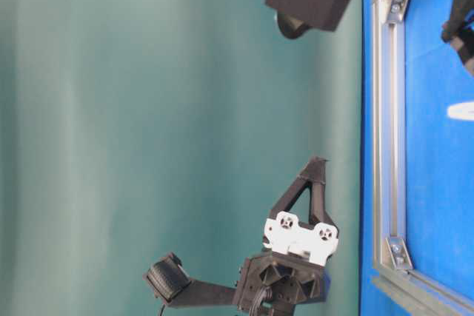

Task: Insert the wire through the string loop located in the center.
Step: 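Close the right gripper on the black USB cable near its plug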

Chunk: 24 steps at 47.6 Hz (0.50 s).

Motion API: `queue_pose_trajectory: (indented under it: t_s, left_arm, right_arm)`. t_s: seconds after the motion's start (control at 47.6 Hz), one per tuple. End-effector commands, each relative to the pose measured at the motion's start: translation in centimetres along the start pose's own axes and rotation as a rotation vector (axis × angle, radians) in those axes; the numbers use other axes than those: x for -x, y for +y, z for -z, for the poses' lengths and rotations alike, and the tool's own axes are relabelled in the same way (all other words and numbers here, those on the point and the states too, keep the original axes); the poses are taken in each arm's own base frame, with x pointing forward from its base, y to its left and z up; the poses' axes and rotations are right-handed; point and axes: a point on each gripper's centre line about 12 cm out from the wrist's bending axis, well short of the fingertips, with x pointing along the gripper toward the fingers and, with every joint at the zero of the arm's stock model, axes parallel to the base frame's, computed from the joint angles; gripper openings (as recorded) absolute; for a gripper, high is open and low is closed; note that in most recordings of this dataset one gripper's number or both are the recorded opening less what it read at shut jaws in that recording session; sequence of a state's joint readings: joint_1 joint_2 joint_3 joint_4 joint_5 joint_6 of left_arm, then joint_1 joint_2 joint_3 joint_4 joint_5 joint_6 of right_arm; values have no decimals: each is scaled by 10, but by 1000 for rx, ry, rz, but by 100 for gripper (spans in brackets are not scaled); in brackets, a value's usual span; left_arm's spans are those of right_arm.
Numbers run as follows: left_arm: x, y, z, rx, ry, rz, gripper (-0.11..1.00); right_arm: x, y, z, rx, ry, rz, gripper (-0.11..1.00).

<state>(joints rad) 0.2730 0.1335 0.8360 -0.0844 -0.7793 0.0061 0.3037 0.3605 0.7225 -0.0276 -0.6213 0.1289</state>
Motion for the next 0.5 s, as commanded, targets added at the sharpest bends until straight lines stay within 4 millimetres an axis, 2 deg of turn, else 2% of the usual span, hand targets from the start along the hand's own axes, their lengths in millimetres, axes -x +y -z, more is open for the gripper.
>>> queue_pose_trajectory:
  t_s: [0.0, 0.189, 0.252, 0.315, 0.483]
  left_arm:
    - [0, -1, -14, -1, -43, 4, 0]
    - [0, -2, -14, -2, -41, 6, 0]
    - [0, -1, -14, -1, -43, 4, 0]
    - [0, -1, -14, -2, -41, 4, 0]
    - [0, -1, -14, -2, -41, 4, 0]
  right_arm:
    - [0, 3, -12, 0, -38, -8, 85]
    - [0, 2, -11, 1, -35, -6, 75]
    - [0, 2, -12, 5, -36, -6, 67]
    - [0, 3, -12, 8, -38, -7, 54]
    - [0, 2, -11, 11, -35, -7, 11]
